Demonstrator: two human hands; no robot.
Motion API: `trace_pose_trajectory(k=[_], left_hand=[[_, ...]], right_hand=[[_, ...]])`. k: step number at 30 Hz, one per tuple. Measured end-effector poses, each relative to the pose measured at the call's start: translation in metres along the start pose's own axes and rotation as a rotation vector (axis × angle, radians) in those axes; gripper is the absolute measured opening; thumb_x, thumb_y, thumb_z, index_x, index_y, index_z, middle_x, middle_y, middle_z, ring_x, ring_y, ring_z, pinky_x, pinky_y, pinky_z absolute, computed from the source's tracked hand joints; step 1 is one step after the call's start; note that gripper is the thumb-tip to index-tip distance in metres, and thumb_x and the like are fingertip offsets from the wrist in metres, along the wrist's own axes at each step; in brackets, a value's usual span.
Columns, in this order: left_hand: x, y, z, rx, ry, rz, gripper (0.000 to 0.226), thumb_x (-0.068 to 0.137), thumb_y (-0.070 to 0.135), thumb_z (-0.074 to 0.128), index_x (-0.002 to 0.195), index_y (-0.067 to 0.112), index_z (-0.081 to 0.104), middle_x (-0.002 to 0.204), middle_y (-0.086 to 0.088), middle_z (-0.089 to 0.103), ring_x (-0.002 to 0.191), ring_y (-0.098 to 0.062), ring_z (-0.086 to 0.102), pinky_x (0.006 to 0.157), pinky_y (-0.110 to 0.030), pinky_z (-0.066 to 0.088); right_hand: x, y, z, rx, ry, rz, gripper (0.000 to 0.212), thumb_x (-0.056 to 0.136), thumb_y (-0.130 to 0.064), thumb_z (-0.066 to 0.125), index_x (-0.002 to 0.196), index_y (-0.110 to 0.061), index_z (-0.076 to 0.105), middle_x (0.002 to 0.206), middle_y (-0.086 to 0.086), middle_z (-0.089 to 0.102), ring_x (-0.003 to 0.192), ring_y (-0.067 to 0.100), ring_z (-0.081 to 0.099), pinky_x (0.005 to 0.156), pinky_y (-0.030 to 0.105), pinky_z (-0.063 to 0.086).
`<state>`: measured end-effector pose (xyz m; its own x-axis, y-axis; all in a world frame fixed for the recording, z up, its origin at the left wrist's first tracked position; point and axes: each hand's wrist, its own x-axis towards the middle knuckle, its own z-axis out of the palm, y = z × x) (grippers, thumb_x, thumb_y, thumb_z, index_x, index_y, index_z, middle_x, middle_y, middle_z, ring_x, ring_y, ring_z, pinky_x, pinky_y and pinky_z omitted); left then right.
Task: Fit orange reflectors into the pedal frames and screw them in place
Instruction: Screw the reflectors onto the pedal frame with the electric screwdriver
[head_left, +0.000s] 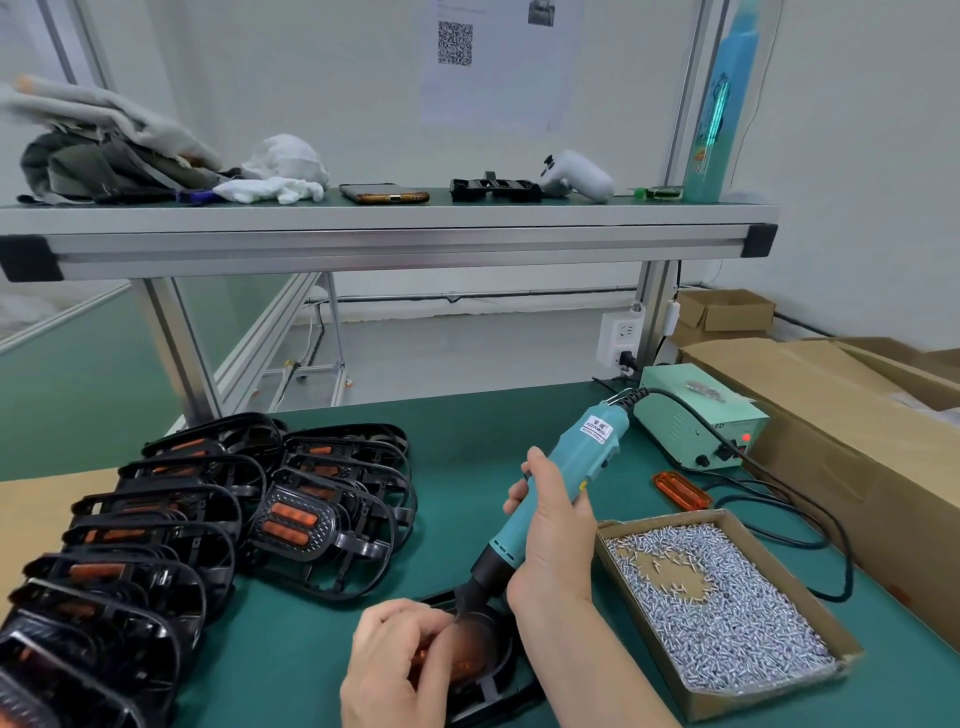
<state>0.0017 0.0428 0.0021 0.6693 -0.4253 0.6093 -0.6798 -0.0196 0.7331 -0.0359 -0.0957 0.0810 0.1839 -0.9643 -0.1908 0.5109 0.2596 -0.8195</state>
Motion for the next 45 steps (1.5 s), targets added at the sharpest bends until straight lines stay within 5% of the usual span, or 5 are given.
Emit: trace_pose_trajectory(k=[18, 26, 32, 35, 45], left_hand=[[-0.002, -0.002, 0.004, 0.022, -0.057, -0.071, 0.052, 0.066, -0.005, 0.087, 0.09, 0.038, 0.071, 0.096, 0.015, 0.061, 0.087, -0.013, 0.067, 0.081, -0.005, 0.042], [-0.001, 0.009, -0.008, -0.076, -0.11, -0.246, 0.05, 0.067, 0.023, 0.088, 0.104, 0.045, 0.063, 0.097, 0.022, 0.067, 0.111, -0.004, 0.054, 0.086, -0.005, 0.037], [0.017, -0.013, -0.045, 0.055, -0.536, -0.242, 0.113, 0.053, 0.066, 0.077, 0.149, 0.052, 0.018, 0.145, 0.037, 0.028, 0.137, 0.012, 0.023, 0.112, -0.022, 0.029], [0.017, -0.026, -0.051, 0.173, -0.704, -0.198, 0.131, 0.045, 0.074, 0.079, 0.144, 0.063, -0.007, 0.154, 0.032, 0.013, 0.144, 0.006, 0.012, 0.119, -0.027, 0.023], [0.014, -0.036, -0.046, 0.197, -0.654, -0.214, 0.147, 0.04, 0.077, 0.078, 0.144, 0.058, -0.023, 0.151, 0.035, 0.023, 0.138, 0.006, 0.027, 0.108, -0.026, 0.036]], right_hand=[[0.0, 0.007, -0.002, -0.057, -0.02, 0.053, 0.024, 0.084, -0.033, 0.077, 0.095, -0.016, 0.064, 0.06, -0.004, 0.061, 0.051, 0.007, 0.057, 0.058, 0.027, 0.046], [-0.003, 0.001, 0.004, -0.061, -0.027, 0.008, 0.024, 0.084, -0.033, 0.077, 0.096, -0.016, 0.064, 0.06, -0.006, 0.062, 0.051, 0.008, 0.058, 0.055, 0.025, 0.047], [-0.003, -0.006, 0.009, -0.05, -0.048, -0.094, 0.023, 0.086, -0.032, 0.075, 0.097, -0.017, 0.062, 0.058, -0.007, 0.061, 0.051, 0.007, 0.056, 0.051, 0.021, 0.047], [-0.008, -0.004, 0.013, -0.051, -0.087, -0.167, 0.021, 0.086, -0.031, 0.076, 0.089, -0.019, 0.059, 0.059, -0.006, 0.06, 0.05, 0.008, 0.055, 0.049, 0.02, 0.047], [-0.033, 0.02, 0.023, -0.114, -0.278, -0.334, 0.026, 0.077, -0.039, 0.077, 0.082, -0.021, 0.059, 0.059, -0.001, 0.057, 0.051, 0.013, 0.052, 0.055, 0.021, 0.048]])
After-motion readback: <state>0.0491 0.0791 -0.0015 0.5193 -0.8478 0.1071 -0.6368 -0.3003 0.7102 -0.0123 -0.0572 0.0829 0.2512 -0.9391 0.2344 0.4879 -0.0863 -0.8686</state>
